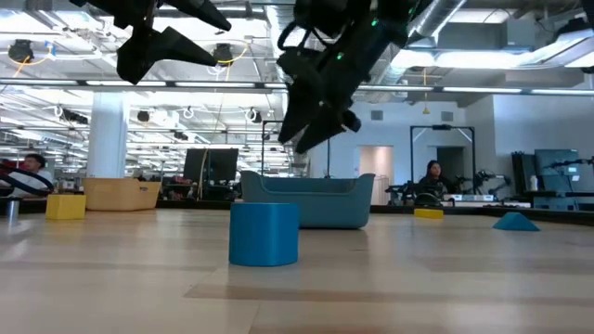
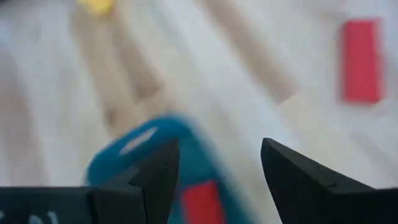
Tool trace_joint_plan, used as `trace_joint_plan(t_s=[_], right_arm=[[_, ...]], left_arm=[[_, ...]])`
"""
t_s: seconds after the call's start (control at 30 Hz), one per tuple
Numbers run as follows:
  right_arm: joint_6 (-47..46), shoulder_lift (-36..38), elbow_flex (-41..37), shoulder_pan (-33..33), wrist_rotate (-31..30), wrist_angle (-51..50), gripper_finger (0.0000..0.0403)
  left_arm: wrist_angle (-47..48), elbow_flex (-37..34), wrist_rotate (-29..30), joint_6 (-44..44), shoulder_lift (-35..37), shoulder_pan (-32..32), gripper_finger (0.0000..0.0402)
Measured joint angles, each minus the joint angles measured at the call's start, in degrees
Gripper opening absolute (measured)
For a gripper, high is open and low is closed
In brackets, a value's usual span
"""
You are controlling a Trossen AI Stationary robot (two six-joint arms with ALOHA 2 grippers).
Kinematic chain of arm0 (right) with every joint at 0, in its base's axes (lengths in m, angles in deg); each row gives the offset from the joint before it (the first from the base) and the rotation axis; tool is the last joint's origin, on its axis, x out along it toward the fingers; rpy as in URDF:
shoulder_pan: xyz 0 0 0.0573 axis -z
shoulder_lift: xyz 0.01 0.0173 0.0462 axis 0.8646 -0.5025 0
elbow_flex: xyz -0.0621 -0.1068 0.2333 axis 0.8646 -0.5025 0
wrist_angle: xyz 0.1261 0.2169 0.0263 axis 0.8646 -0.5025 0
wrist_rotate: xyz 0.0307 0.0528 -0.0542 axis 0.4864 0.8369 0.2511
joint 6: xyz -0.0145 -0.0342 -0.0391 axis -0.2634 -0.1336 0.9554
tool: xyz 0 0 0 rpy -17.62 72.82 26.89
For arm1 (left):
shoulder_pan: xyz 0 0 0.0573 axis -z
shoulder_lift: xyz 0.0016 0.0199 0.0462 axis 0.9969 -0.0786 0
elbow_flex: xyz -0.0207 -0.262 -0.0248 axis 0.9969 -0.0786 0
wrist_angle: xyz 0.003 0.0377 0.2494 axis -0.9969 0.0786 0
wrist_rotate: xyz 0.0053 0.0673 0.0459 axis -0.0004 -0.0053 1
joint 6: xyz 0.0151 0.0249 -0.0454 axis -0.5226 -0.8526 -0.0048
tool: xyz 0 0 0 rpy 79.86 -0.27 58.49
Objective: Sort & place blocks by color
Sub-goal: Put the red block into the blue bin
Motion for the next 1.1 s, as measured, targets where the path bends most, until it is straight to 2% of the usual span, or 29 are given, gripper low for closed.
trace_joint_plan(t_s=[0.2,0.27,0.57,0.73,0.93,1.1], right_arm=[[0.7,-4.3,1.6,9.0,1.9,2.3,0.0244],[2.8,-6.4,4.8,11.4,3.6,-2.7,0.0244],[14.8,-23.1,32.4,15.3,3.6,-28.6,0.0244],[18.0,-30.2,42.7,16.6,3.8,-36.7,0.0244],[25.6,-33.5,49.8,16.8,6.8,-41.7,0.0236],[38.8,-33.5,49.9,17.3,11.9,-42.6,0.0188]], left_arm=[[0.1,0.0,0.0,3.0,0.0,-1.4,0.0224],[0.2,0.0,0.0,3.3,0.0,-1.7,0.0224],[0.8,0.0,0.0,3.9,0.0,-5.4,0.0224],[1.1,0.0,-0.4,4.0,0.0,-7.1,0.0224],[1.3,0.0,-0.5,3.9,0.0,-8.2,0.0224],[1.6,0.0,-0.6,3.4,0.0,-8.8,0.0224]])
